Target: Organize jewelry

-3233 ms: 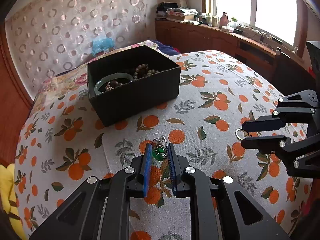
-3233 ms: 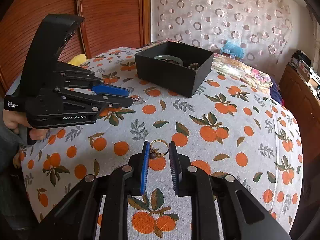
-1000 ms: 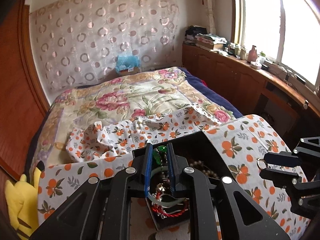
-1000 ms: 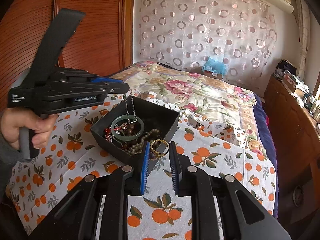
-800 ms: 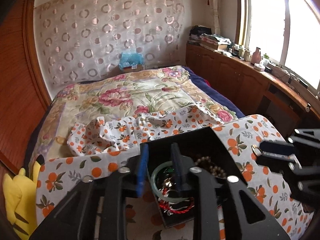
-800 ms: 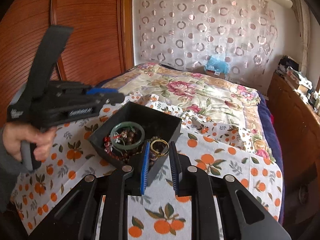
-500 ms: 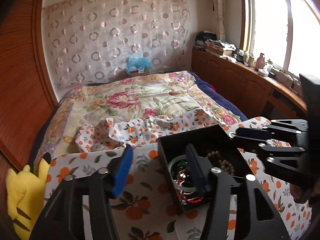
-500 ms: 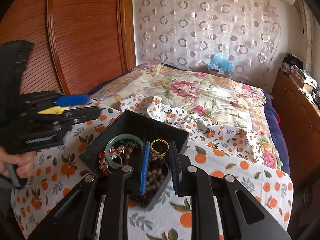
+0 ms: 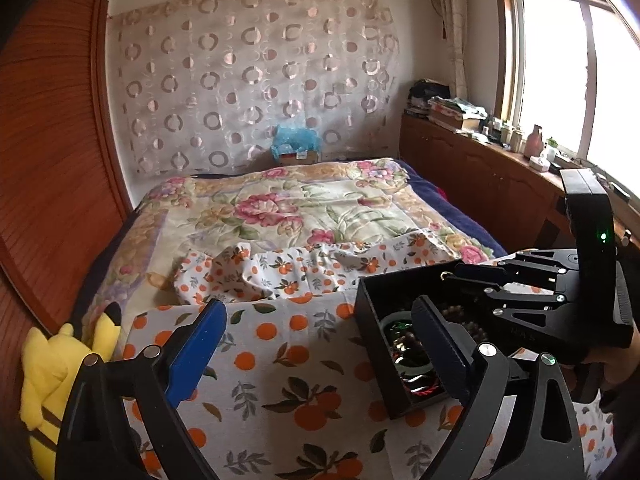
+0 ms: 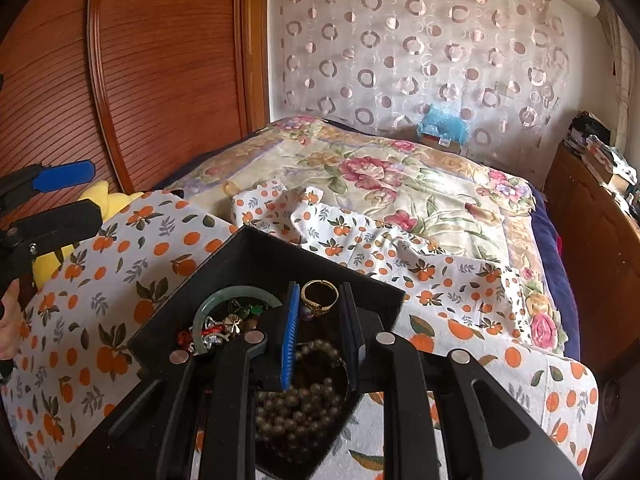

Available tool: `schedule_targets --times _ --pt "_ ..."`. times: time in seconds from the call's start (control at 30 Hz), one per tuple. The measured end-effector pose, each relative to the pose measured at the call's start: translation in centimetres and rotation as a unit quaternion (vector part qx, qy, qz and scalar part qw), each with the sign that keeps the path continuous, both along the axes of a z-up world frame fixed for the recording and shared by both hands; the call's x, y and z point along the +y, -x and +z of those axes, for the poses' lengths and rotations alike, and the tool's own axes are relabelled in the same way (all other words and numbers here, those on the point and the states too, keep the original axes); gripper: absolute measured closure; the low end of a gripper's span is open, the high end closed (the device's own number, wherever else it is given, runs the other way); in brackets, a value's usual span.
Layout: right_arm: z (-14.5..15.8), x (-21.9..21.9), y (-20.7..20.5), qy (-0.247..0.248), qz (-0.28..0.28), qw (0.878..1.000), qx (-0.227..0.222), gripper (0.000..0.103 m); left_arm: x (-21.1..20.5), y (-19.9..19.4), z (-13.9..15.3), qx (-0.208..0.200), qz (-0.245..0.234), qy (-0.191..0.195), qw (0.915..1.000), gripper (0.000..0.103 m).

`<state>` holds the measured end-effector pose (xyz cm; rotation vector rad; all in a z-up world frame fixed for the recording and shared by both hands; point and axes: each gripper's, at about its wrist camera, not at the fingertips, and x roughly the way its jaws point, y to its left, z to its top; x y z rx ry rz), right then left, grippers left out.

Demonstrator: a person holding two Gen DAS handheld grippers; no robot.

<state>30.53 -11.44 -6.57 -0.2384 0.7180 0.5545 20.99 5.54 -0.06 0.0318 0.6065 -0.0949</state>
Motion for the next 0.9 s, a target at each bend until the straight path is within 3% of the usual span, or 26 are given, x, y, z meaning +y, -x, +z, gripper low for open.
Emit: schedule_targets --times 0.03,0.1,0.33,0.4,0.6,0.9 --pt "-0.1 0.0 -0.1 0.001 -0.002 1.000 0.000 0.080 0.0 0.1 -0.1 0.002 0.001 -0.001 1.0000 0.012" --pt "-0.2 -0.1 0.0 0.002 -0.006 1.000 -0.003 0.066 0.1 0.1 -0.4 0.004 0.005 -0.002 1.0000 0.011" --pt "0.2 -1.3 1.1 -0.016 -0.025 1.000 -0.010 0.058 0.2 1.1 -1.3 0.008 0.013 0.000 0.9999 0.008" --pt "0.5 -1.9 2.0 -0.025 -0.036 0.999 -0.019 0.038 0.1 1.7 -1.5 0.011 0.014 0.001 0.9998 0.008" --pt "1.5 -3.6 4.9 -0.043 -0.068 0.996 -0.045 0.005 -0.4 3.4 -1.5 0.010 0.017 0.003 0.9998 0.008" --pt "2.6 -5.0 8.6 -0.053 -0.097 0.992 -0.065 0.003 -1.8 6.0 -1.1 0.005 0.024 0.005 0.9997 0.008"
